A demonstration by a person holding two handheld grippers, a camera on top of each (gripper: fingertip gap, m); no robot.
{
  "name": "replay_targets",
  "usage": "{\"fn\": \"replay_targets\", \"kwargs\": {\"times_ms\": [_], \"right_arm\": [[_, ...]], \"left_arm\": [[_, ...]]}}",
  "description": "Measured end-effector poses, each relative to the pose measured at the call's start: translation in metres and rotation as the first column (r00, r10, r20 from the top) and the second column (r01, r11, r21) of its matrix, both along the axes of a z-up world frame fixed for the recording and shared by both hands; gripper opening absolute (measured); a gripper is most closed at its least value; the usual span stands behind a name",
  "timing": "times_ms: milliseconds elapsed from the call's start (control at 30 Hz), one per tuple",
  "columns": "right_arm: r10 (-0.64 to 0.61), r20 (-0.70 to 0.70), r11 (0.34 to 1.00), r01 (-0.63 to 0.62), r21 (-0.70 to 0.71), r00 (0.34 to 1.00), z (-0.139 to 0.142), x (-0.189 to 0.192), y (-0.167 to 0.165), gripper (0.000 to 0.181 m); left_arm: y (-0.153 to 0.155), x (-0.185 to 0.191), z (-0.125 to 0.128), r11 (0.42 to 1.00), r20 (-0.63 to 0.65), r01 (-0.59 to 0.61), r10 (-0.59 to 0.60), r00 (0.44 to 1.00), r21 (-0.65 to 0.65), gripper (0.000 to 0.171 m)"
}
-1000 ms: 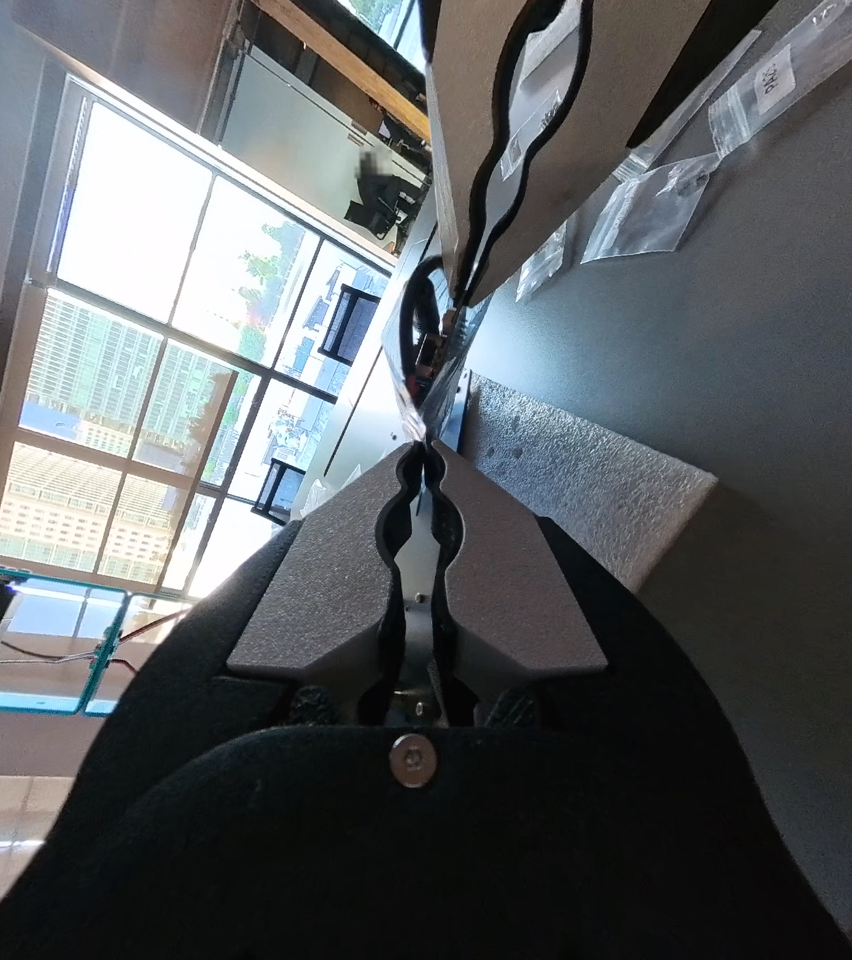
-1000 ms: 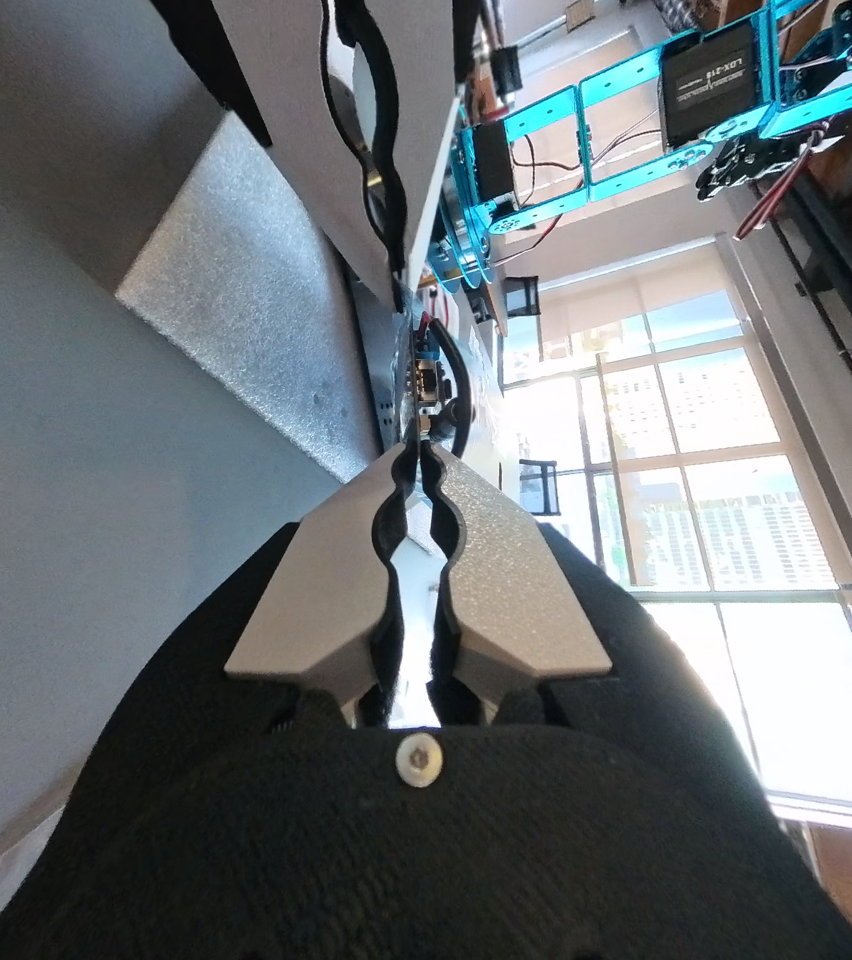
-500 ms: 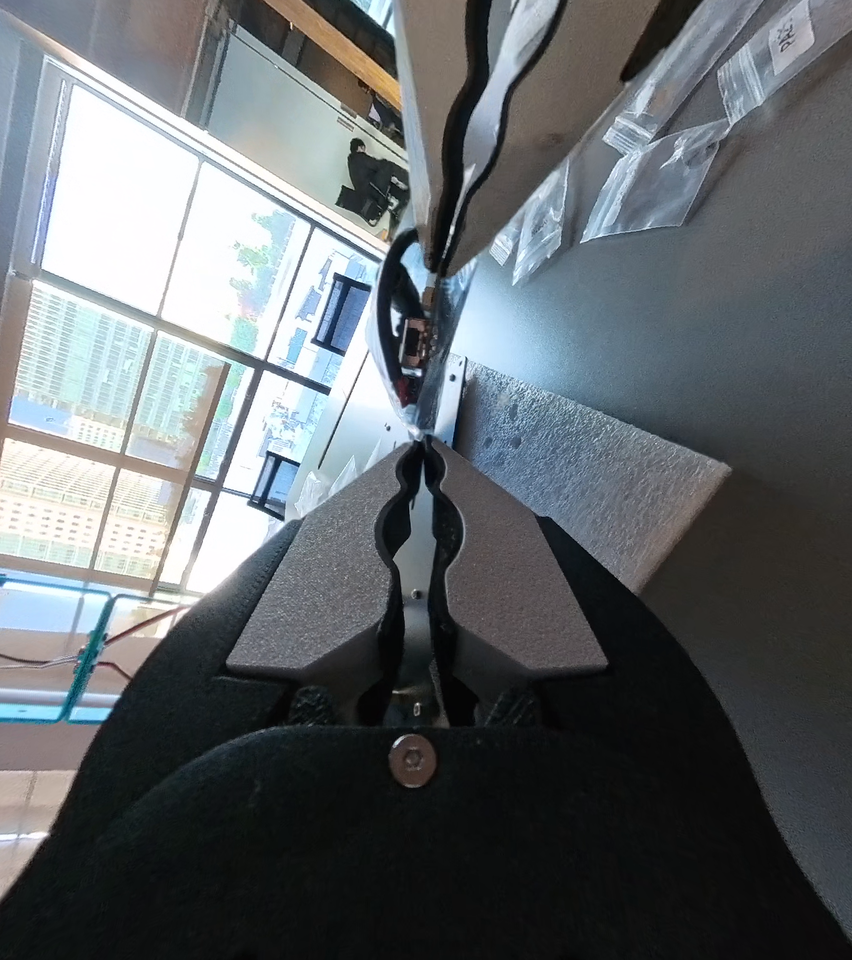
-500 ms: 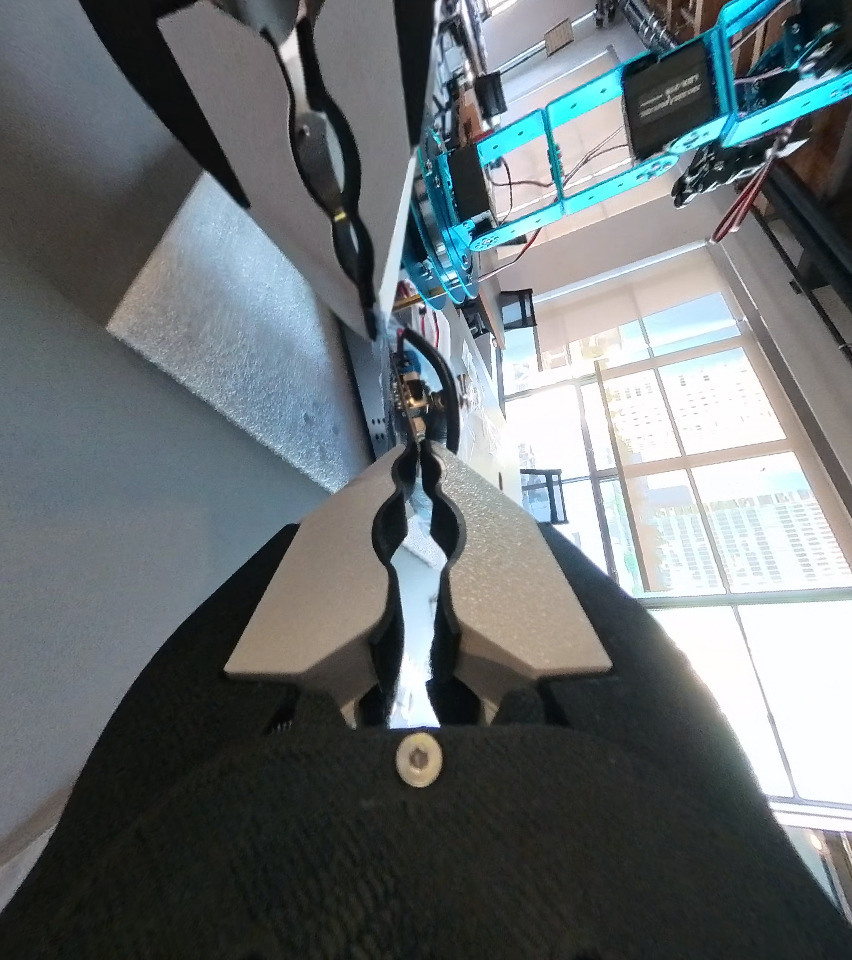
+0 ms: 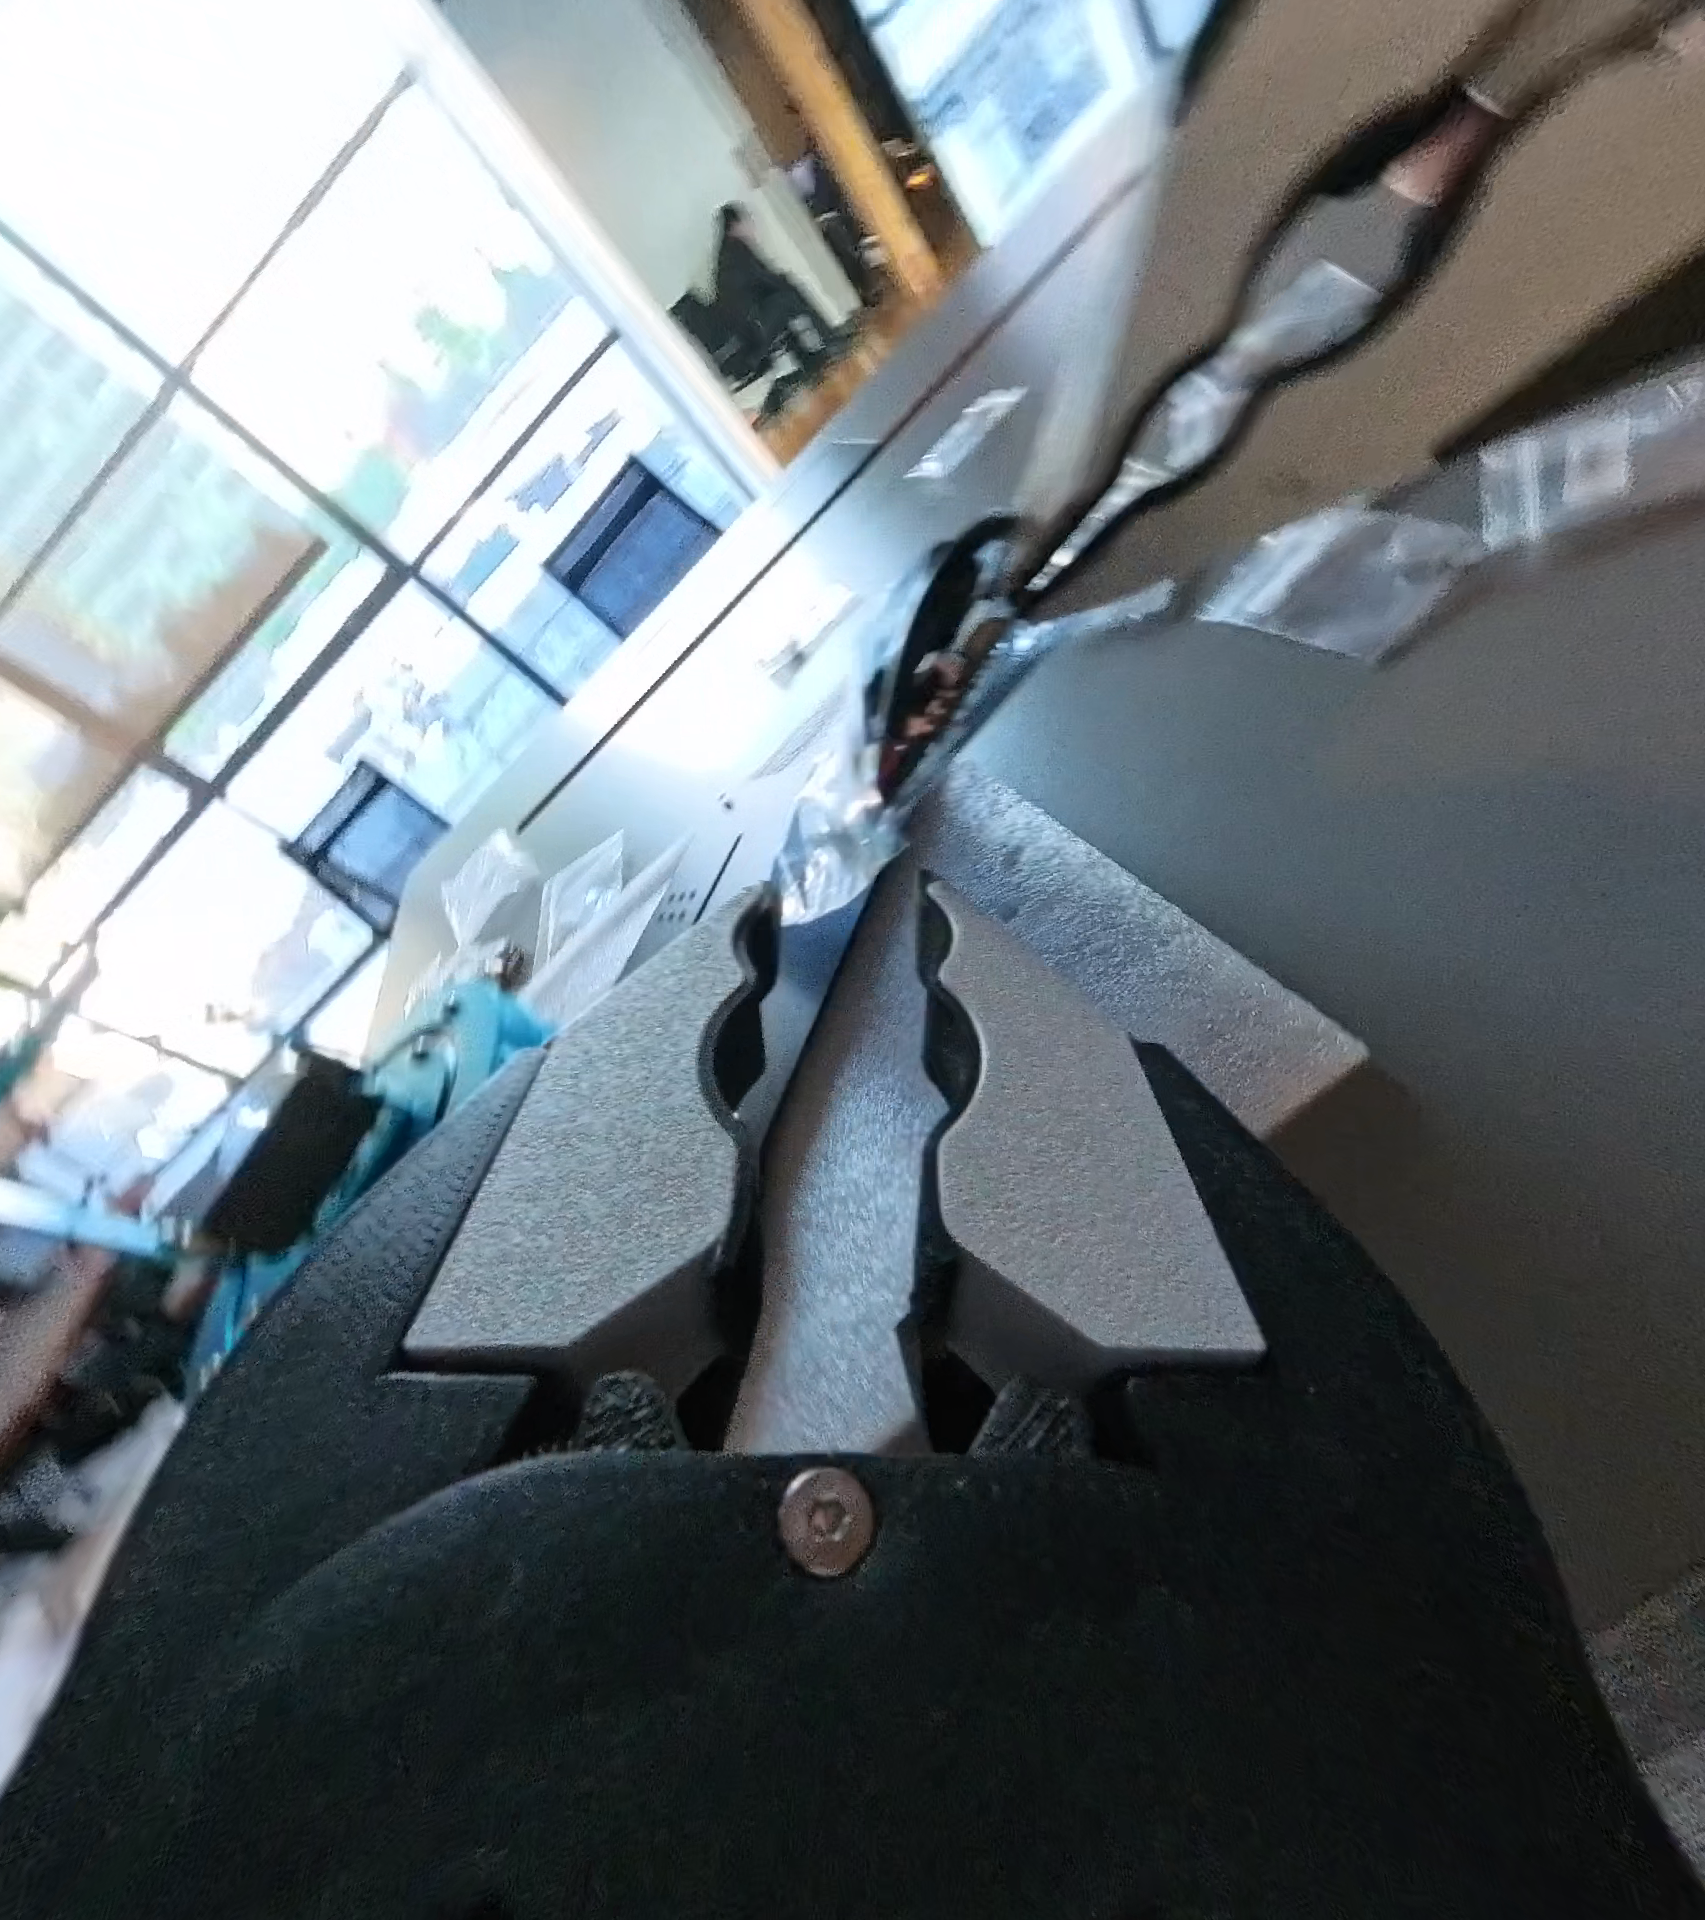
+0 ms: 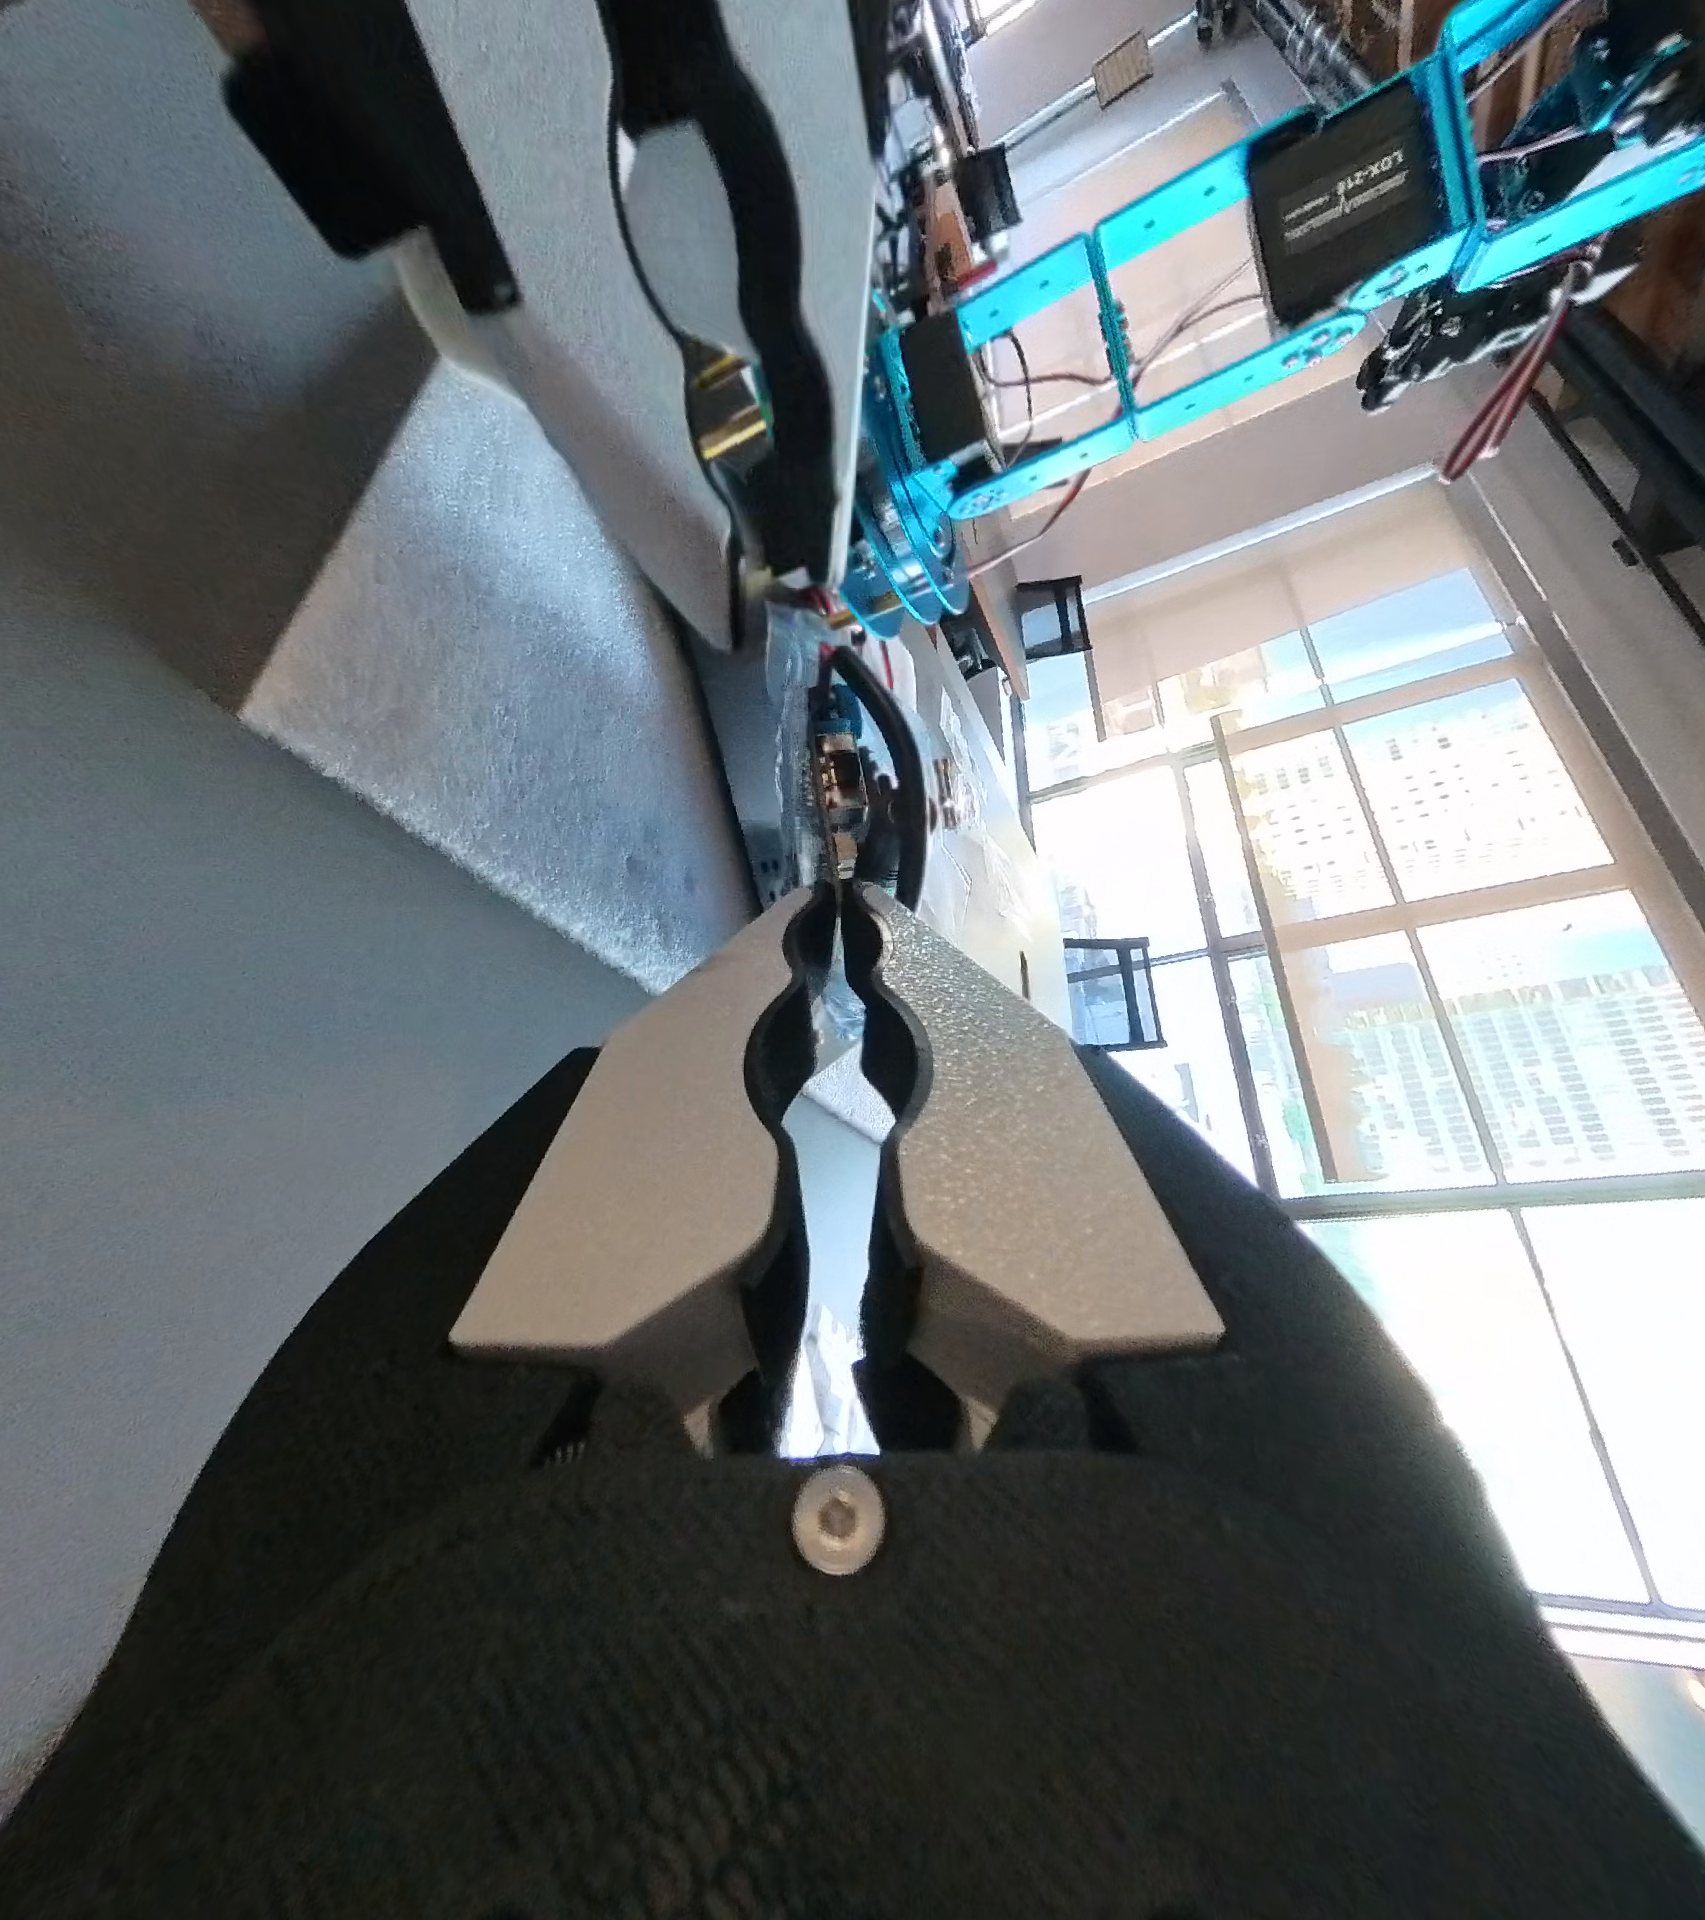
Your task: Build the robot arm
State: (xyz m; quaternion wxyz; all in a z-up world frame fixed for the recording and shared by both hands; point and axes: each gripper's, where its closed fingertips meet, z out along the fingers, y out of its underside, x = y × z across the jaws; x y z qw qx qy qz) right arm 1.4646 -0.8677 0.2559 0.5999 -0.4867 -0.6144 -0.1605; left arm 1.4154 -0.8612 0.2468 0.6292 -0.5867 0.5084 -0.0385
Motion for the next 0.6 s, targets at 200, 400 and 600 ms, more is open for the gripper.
{"fn": "replay_targets", "kwargs": {"times_ms": [200, 400, 600], "right_arm": [[-0.001, -0.002, 1.0, 0.001, -0.009, 1.0, 0.001, -0.006, 0.0, 0.0], [-0.009, 0.008, 1.0, 0.009, -0.018, 1.0, 0.001, -0.008, 0.0, 0.0], [-0.019, 0.023, 1.0, 0.019, -0.021, 1.0, -0.001, -0.007, 0.0, 0.0]], "left_arm": [[-0.03, -0.001, 0.01, 0.963, -0.011, -0.019, 0.023, 1.0, 0.269, 0.006], [-0.031, 0.011, 0.004, 0.77, -0.334, 0.127, 0.116, 0.936, 0.625, 0.004], [-0.017, 0.019, 0.003, 0.696, -0.457, 0.209, 0.19, 0.869, 0.687, 0.012]]}}
